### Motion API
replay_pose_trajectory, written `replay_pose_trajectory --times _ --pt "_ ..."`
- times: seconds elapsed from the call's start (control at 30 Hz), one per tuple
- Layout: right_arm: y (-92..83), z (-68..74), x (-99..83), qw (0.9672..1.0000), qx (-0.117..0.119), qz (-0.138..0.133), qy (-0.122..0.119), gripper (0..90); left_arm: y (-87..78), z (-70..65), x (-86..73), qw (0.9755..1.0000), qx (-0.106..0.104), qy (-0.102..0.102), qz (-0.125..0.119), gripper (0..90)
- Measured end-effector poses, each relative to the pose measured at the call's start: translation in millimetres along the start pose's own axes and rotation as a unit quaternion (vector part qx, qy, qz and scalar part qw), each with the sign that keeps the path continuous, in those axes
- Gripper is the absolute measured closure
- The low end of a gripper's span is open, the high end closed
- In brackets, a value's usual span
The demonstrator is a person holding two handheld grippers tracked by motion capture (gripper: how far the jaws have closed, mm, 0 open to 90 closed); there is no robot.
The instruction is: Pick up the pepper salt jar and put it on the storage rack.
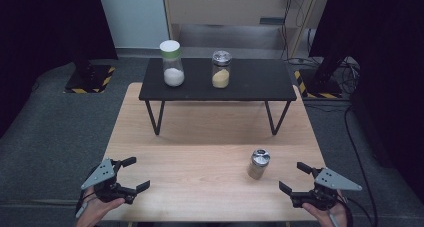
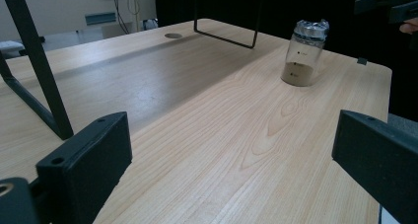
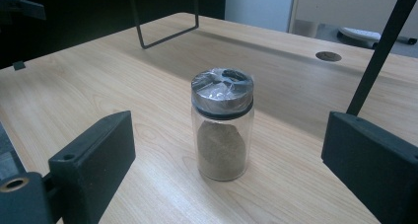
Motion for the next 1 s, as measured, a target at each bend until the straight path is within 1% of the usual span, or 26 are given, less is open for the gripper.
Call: replay_pose_trajectory --times 0.2,0.27,0.4,0.47,0.57,0.67,0.93,1.0 --pt "-1.3 0.7 1.6 1.0000 -0.004 -0.003 0.001 6.5 -0.7 -0.5 -0.1 1.0000 0.002 -0.001 0.001 0.3" --pt "-1.3 0.4 1.7 1.0000 -0.001 -0.002 0.004 6.5 -0.9 -0.5 0.2 1.0000 0.002 -0.002 0.001 0.3" --pt "-2.7 1.5 3.9 1.0000 -0.005 -0.004 0.005 6.4 -0.1 -0.2 -0.1 1.0000 0.001 -0.002 0.001 0.3" --pt "-4.3 1.3 6.3 0.9999 -0.007 -0.006 0.006 6.4 -0.2 -0.1 -0.1 1.0000 0.001 -0.003 0.001 0.3" --pt "-7.3 0.5 10.5 0.9998 -0.007 -0.010 0.013 6.2 -0.7 0.1 -0.1 1.0000 0.003 -0.003 0.001 0.4" --pt "-10.0 0.4 15.4 0.9998 -0.010 -0.012 0.012 6.1 -0.8 0.2 -0.2 1.0000 0.003 -0.004 0.001 0.3" --pt "-15.5 -2.4 27.2 0.9998 -0.015 -0.006 0.006 5.7 -1.0 0.3 -0.3 1.0000 0.004 -0.004 0.001 0.3" --pt "-16.6 -3.4 30.3 0.9998 -0.015 -0.006 0.008 5.7 -0.9 0.3 -0.3 1.0000 0.004 -0.005 0.000 0.3"
Point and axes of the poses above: each handheld gripper's, and its own axes: y roughly forward along the jaws, x roughly out of its top, z roughly to its left, the point moved 8 cm from there along y, roughly forward along the jaws, and after that the axes turned 2 degrees about x, right-handed, at the moved point
